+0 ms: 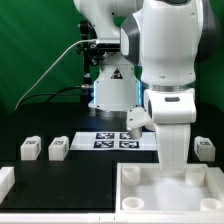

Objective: Assemble one leg

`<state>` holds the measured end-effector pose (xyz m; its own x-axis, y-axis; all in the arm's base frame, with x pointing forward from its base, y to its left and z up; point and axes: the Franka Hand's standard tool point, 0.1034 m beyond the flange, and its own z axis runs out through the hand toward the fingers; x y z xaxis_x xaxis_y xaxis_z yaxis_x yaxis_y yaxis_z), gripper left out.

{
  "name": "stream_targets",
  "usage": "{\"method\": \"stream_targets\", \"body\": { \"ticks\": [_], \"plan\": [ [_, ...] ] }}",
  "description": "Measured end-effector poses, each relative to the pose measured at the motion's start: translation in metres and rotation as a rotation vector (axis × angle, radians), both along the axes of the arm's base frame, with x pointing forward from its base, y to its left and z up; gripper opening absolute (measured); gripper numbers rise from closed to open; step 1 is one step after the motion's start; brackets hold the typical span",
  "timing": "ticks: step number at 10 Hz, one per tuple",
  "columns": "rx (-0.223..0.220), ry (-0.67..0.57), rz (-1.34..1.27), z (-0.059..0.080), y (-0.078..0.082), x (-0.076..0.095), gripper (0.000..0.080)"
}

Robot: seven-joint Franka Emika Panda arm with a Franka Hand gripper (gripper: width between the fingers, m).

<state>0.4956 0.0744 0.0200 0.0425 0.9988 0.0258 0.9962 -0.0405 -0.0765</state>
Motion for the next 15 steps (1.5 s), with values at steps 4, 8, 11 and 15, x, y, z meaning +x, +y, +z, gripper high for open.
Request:
{"method": "stream_targets", "body": {
  "ticks": [4, 8, 11, 15],
  "plan": [
    [0.000, 0.001, -0.003, -0.0006, -0.0014, -0.0001, 0.0301],
    [0.000, 0.002, -0.004, -0.0008, -0.0020, -0.0002, 0.0640],
    [0.000, 0.002, -0.005, -0.0010, -0.0026, -0.0002, 0.0649],
    [-0.008, 0.014, -0.080, 0.0006, -0.0026, -0.0017, 0.0649]
  ]
}}
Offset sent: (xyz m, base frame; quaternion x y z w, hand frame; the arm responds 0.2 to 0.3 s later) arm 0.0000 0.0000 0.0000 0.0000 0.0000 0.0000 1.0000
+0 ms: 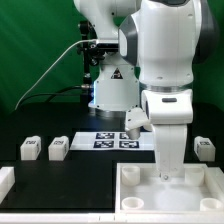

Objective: Assemble one leg

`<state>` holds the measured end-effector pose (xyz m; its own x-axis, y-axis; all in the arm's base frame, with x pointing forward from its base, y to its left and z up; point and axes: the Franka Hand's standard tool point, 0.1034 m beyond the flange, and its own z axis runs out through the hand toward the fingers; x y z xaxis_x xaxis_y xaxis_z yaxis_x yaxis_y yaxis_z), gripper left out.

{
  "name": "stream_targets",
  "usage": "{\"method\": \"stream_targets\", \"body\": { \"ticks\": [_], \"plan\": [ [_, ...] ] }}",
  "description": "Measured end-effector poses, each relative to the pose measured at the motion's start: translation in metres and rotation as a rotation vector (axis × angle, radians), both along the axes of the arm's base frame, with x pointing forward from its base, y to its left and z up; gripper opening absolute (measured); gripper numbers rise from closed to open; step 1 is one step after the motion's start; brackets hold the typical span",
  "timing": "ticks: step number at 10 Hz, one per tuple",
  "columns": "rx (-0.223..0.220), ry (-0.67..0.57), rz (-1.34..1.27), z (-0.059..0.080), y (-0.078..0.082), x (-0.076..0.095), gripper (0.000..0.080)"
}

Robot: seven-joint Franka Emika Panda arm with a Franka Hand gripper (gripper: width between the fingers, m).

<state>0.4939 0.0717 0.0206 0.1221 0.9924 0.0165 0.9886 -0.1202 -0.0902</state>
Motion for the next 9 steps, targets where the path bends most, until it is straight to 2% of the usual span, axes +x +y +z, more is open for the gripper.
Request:
{"method": "stream_targets", "body": {
  "ticks": [2, 4, 7, 9],
  "plan": [
    [-0.013, 0.004, -0.120, 0.016, 0.011, -0.006, 0.0649],
    [-0.024, 0.023, -0.478, 0.023, 0.040, -0.022, 0.0649],
    [-0.032, 0.051, -0.952, 0.021, 0.087, -0.038, 0.0649],
    [-0.037, 0.070, -1.100, 0.020, 0.084, -0.038, 0.0649]
  ]
}}
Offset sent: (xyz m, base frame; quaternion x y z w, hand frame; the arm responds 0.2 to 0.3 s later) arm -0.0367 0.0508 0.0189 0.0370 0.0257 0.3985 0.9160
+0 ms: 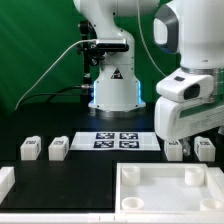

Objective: Assemble one leg

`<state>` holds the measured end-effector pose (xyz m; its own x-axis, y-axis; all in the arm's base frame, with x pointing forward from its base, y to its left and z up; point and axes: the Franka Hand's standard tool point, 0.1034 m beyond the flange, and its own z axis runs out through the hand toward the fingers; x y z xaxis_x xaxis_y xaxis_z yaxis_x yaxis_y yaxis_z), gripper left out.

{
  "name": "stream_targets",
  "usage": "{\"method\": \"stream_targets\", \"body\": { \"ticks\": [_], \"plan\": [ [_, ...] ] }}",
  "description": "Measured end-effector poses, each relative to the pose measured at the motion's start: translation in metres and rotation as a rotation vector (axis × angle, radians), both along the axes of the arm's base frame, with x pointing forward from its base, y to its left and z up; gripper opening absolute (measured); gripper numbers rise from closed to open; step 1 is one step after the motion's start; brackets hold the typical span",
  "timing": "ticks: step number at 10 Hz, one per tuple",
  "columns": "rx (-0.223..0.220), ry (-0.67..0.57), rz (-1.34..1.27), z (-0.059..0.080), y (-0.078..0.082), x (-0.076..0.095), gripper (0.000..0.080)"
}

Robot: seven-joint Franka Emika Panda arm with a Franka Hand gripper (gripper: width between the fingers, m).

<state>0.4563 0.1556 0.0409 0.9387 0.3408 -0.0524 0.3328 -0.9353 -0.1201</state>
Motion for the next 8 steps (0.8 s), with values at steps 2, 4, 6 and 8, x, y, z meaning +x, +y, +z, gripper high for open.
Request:
{"method": "stream_targets", "body": {
  "ticks": [2, 4, 6, 8],
  "plan": [
    [0.016, 0.066, -0.396, -0.006, 0.013, -0.011, 0.0649],
    [-0.002, 0.151, -0.460, -0.009, 0.019, -0.022, 0.0649],
    [-0.007, 0.160, -0.447, -0.013, 0.018, -0.028, 0.0649],
    [-0.047, 0.385, -0.415, -0.010, 0.016, -0.031, 0.0649]
  ]
}}
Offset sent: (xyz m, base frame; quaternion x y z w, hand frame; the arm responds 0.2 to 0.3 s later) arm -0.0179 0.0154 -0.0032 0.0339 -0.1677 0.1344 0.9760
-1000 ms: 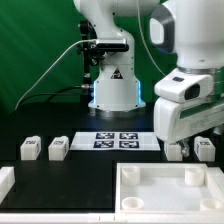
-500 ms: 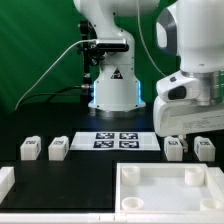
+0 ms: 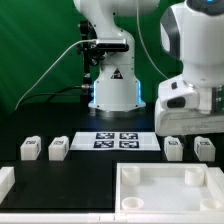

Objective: Assemble one leg

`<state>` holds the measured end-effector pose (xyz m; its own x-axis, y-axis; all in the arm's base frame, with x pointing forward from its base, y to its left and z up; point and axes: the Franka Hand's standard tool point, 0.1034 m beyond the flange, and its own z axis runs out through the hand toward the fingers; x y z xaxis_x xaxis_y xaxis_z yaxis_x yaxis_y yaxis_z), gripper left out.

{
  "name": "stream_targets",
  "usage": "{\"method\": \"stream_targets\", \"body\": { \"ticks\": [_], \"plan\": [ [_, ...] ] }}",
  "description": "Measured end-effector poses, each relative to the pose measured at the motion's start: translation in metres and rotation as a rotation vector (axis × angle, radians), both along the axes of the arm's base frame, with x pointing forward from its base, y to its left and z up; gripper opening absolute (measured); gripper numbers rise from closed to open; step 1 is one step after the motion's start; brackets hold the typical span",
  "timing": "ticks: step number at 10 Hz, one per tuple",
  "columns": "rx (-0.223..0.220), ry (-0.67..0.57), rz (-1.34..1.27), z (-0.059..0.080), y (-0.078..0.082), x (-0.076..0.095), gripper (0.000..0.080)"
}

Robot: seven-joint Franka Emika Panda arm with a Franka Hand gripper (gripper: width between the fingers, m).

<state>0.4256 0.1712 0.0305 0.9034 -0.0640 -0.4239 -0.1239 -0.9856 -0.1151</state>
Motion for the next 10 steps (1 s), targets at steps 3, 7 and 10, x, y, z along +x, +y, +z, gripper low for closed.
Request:
{"method": "stream_targets", "body": {
  "ticks": [3, 7, 10],
  "plan": [
    [-0.016, 0.382, 0.004, 0.002, 0.016, -0.021, 0.0649],
    [0.029, 0.431, 0.053, -0.008, 0.014, -0.019, 0.0649],
    [0.019, 0.448, 0.056, -0.019, 0.015, -0.035, 0.0649]
  ]
}}
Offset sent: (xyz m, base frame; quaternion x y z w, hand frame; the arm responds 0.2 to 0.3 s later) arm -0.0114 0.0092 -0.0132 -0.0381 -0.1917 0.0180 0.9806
